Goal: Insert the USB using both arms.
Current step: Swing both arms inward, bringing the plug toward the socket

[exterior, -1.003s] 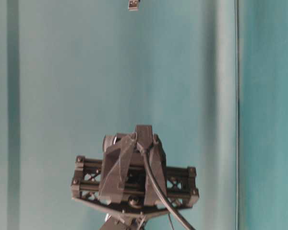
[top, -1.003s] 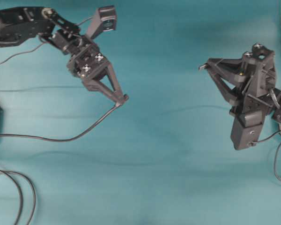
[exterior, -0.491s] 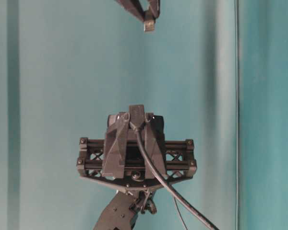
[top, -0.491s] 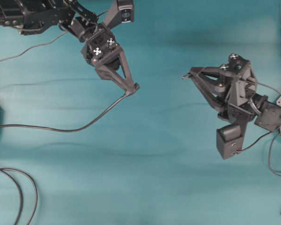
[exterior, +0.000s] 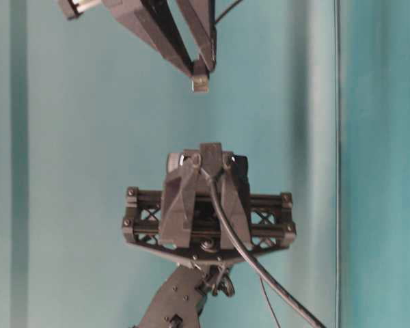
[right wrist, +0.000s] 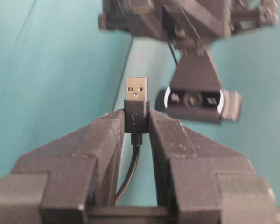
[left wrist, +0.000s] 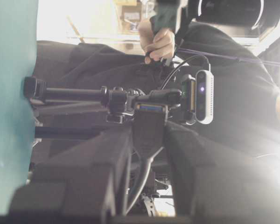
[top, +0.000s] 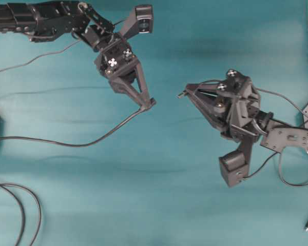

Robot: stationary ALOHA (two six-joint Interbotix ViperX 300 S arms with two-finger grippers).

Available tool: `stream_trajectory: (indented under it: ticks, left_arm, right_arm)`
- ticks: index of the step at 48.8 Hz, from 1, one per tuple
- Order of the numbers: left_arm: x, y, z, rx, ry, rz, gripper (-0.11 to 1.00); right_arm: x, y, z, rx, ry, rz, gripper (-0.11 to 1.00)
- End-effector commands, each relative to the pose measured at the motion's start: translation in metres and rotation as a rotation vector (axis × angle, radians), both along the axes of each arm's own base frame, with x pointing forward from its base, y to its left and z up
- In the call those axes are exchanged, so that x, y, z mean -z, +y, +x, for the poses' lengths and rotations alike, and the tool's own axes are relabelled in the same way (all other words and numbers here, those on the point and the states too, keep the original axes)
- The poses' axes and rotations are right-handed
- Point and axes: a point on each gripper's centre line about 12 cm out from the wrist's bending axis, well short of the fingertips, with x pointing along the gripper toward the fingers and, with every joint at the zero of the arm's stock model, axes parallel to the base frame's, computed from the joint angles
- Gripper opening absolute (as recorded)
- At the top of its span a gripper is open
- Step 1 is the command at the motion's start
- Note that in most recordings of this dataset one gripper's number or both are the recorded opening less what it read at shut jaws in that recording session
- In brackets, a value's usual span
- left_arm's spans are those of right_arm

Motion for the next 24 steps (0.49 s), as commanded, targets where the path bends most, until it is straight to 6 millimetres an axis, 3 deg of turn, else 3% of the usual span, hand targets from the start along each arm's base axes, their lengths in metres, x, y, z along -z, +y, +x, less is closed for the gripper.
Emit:
stream_trajectory:
  ticks: [1, 24]
  left_arm:
    - [-0.017, 0.0, 0.006, 0.006, -0.069, 0.024, 0.22]
    - [-0.01, -0.01, 0.02, 0.04, -0.069, 0.024, 0.22]
  right_arm:
    - [-0.011, 0.002, 0.006, -0.008, -0.034, 0.006, 0.21]
    - [-0.011, 0.004, 0.007, -0.02, -0.03, 0.009, 0.21]
